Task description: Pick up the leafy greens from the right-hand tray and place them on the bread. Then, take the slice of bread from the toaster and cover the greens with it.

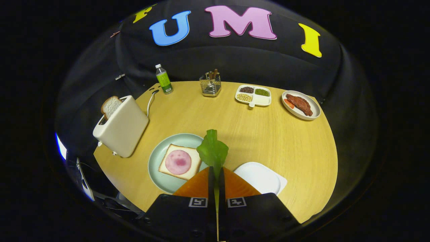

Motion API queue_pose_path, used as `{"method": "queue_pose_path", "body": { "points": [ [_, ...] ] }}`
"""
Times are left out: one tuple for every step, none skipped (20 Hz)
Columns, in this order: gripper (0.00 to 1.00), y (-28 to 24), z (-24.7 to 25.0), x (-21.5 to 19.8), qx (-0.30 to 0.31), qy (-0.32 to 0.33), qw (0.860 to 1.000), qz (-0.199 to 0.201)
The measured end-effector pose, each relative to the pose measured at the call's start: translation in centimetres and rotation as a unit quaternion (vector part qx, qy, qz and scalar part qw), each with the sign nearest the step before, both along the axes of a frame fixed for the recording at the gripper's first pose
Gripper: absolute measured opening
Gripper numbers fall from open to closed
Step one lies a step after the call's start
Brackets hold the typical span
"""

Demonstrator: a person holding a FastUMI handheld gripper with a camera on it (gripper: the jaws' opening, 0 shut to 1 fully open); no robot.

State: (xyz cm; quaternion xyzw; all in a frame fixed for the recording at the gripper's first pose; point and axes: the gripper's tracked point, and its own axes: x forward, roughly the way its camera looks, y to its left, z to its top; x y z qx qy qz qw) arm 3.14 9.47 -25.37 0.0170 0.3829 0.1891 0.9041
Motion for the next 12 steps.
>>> {"method": "queue_pose_path", "body": {
  "points": [
    [0.07, 1.1, 0.3, 0.1, 0.002, -0.001, 1.0, 0.005],
    [0.07, 2.1, 0.4, 0.3, 0.001, -0.003, 1.0, 0.011],
    [0.07, 3.0, 0.3, 0.5, -0.003, -0.003, 1.0, 0.015],
    [0.07, 3.8, -0.1, 0.6, -0.005, -0.001, 1.0, 0.019],
    [0.07, 4.7, -0.3, 0.7, -0.004, 0.001, 1.0, 0.023],
    [0.07, 5.4, -0.5, 0.8, -0.004, 0.003, 1.0, 0.024],
    [0.07, 6.1, -0.7, 1.0, -0.003, 0.005, 1.0, 0.024],
    [0.07, 6.6, -0.9, 1.1, -0.002, 0.008, 1.0, 0.023],
    [0.07, 7.0, -1.2, 1.2, -0.002, 0.012, 1.0, 0.022],
    [0.07, 7.3, -1.3, 1.3, -0.002, 0.014, 1.0, 0.022],
    [0.08, 7.6, -1.5, 1.5, -0.003, 0.017, 1.0, 0.021],
    [0.08, 7.8, -1.6, 1.6, -0.002, 0.019, 1.0, 0.02]
  ]
}}
